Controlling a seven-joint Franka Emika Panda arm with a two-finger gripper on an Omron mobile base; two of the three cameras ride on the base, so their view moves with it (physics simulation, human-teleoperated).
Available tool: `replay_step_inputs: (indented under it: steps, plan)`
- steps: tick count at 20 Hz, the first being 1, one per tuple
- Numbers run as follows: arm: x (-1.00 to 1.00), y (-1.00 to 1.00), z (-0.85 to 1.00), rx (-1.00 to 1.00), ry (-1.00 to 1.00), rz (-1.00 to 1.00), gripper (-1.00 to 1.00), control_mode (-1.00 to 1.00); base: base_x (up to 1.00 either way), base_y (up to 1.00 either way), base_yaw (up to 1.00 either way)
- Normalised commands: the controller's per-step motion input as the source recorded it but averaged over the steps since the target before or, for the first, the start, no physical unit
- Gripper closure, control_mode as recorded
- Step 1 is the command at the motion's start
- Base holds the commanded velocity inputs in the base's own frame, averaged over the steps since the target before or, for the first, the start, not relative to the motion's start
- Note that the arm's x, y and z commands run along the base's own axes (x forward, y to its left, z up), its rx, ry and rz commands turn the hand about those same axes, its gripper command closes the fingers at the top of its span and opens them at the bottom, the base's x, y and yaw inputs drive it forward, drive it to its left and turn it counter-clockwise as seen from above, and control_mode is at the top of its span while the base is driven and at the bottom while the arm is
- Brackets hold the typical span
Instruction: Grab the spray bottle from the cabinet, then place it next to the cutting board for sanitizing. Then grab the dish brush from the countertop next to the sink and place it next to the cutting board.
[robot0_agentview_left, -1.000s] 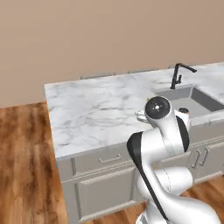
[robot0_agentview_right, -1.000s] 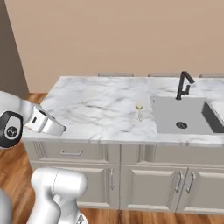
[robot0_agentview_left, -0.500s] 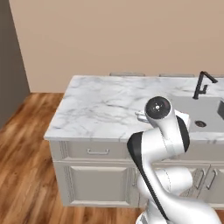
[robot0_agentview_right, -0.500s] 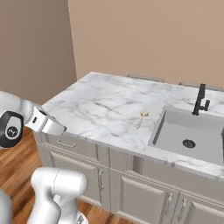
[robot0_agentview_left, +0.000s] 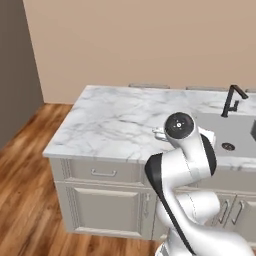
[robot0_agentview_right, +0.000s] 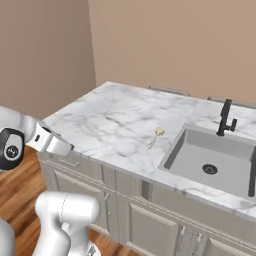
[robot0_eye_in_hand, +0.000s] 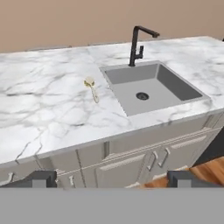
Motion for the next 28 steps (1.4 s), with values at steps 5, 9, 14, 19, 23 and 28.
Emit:
replay_step_inputs:
  steps: [5,9,14,19,23,28]
  plan:
    - [0.0,0.0,0.0,0.0,0.0,0.0,-1.0,1.0,0.61,-0.47,-0.14]
    - [0.0,0.0,0.0,0.0,0.0,0.0,-1.0,1.0,0.41,-0.43,-0.05]
    - [0.0,0.0,0.0,0.0,0.0,0.0,-1.0,1.0,0.15,-0.15,-0.13]
    - [0.0,0.0,0.0,0.0,0.0,0.0,-1.0,1.0,0.0,-0.01,-0.23]
    - [0.0,0.0,0.0,0.0,0.0,0.0,-1.0,1.0,0.01,0.0,-0.27]
    - [0.0,0.0,0.0,0.0,0.0,0.0,-1.0,1.0,0.02,-0.01,-0.31]
